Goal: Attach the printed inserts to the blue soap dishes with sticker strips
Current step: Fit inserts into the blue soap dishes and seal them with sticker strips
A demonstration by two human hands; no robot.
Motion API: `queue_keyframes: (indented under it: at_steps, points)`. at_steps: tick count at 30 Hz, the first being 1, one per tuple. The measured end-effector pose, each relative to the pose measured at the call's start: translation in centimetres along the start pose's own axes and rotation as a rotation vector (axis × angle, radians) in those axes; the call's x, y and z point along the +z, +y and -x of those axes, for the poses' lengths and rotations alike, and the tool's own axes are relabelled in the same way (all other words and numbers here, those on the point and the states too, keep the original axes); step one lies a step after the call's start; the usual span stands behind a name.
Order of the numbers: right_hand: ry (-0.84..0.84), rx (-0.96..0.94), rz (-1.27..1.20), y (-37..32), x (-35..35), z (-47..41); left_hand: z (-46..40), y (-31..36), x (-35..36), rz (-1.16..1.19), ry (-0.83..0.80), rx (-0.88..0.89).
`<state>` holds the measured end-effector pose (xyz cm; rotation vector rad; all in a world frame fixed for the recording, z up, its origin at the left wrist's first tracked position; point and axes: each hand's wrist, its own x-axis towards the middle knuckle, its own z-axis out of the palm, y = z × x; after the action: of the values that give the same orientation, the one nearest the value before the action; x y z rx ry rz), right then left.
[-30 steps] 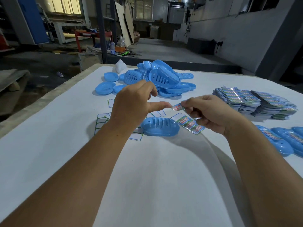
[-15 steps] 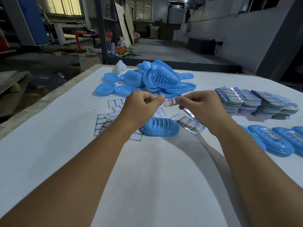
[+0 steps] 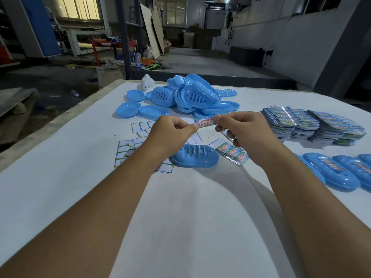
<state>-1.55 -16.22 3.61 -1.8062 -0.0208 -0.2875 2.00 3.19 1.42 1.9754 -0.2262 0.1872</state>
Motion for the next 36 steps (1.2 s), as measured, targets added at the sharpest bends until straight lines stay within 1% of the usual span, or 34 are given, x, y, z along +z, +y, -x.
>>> queue_keyframes:
  at_steps: [5,8,12,15,18,24,30,36]
  points:
    - [-0.015,0.042,-0.007,0.0,0.2,0.0,0.0,0.2,0.0,0.015,-0.009,-0.022]
    - [-0.038,0.105,-0.027,0.0,0.2,0.1,0.0,0.3,-0.2,0.002,-0.01,-0.038]
    - [-0.035,0.171,0.044,0.0,0.4,0.5,0.0,0.6,-1.0,-0.091,-0.046,-0.112]
    - [-0.007,0.146,0.237,0.4,1.0,0.8,0.0,0.7,-1.5,-0.222,-0.107,-0.147]
    - [-0.024,0.122,0.391,0.7,1.6,1.0,0.3,0.6,-1.6,-0.331,-0.159,-0.121]
    - [-0.032,0.097,0.478,1.0,2.2,1.2,0.8,0.6,-1.5,-0.461,-0.154,-0.088]
    - [-0.048,0.006,0.554,1.1,2.5,1.4,0.7,0.5,-1.6,-0.49,-0.174,-0.09]
    - [-0.051,-0.015,0.585,1.2,2.5,1.3,0.8,0.6,-1.6,-0.528,-0.162,-0.086]
